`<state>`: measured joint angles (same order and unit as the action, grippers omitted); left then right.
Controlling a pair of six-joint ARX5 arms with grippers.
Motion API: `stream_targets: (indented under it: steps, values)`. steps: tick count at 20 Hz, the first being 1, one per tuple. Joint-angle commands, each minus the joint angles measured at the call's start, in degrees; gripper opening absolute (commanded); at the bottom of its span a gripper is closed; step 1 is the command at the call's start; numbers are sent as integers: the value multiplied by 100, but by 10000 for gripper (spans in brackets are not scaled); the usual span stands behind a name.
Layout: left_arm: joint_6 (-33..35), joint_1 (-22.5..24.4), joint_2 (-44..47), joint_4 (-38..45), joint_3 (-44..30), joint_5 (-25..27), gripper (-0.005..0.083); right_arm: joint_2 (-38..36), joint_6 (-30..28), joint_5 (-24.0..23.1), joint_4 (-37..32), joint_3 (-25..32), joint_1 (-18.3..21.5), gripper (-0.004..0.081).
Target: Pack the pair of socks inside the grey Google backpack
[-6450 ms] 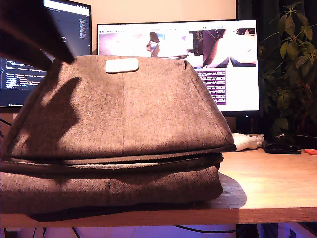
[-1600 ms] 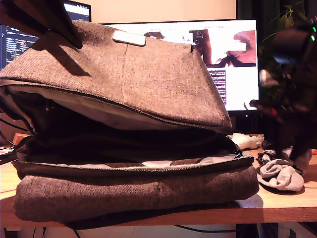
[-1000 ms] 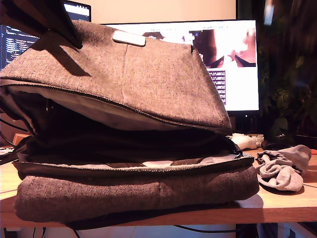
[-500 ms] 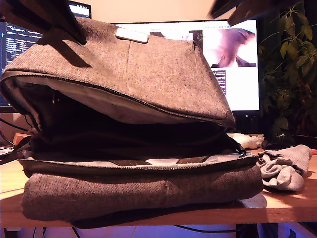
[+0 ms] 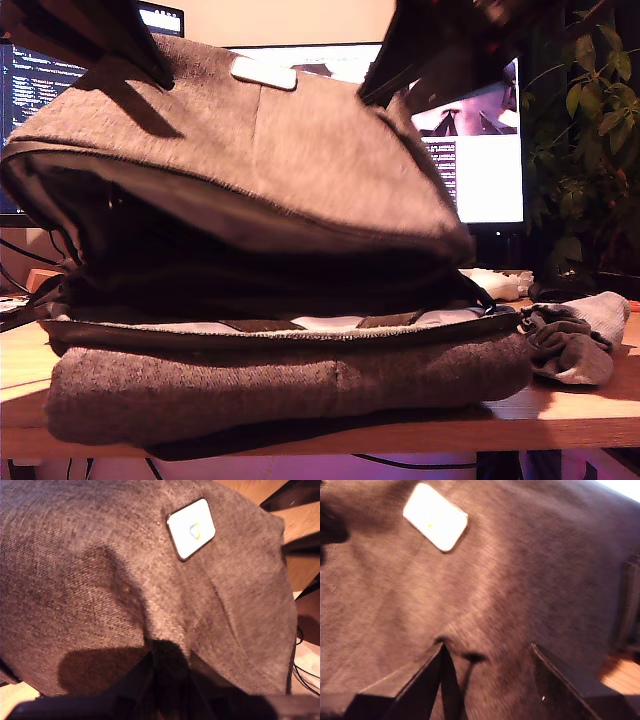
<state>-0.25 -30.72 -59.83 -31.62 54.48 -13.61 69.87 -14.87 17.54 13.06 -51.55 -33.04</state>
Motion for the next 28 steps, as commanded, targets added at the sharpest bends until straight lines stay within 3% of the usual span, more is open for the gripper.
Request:
stream_targets:
  steps: [1,3,5,9,12,15,22,26,28]
  values:
    - [72,-52,26,299,256,-136,-21,175,-17,201,-85,-44,-33,450]
    - [72,-52,26,367,256,-258,-21,199,-15,208,-179,-44,-33,251]
    - [68,-52,35,496,256,-271,-13,197,-11,201,-365,-46,-33,-26]
    - [74,-55,131,479,258,-264,180,197,-11,138,-470,-188,-31,-12]
    - [201,-57,306,398,258,-234,199,197,-11,133,-463,-332,-33,-12]
    - [225,-57,595,415,260,-236,333,197,-11,48,-470,-367,-31,-12]
    - [236,-90,1025,-201,260,-96,326,197,4,-13,-323,-754,-31,-12]
    - [374,-358,1115,-658,260,302,233,197,4,-15,46,-1290,-33,-12]
    - [369,-538,1115,-643,260,363,257,197,39,-15,164,-1528,-33,-12]
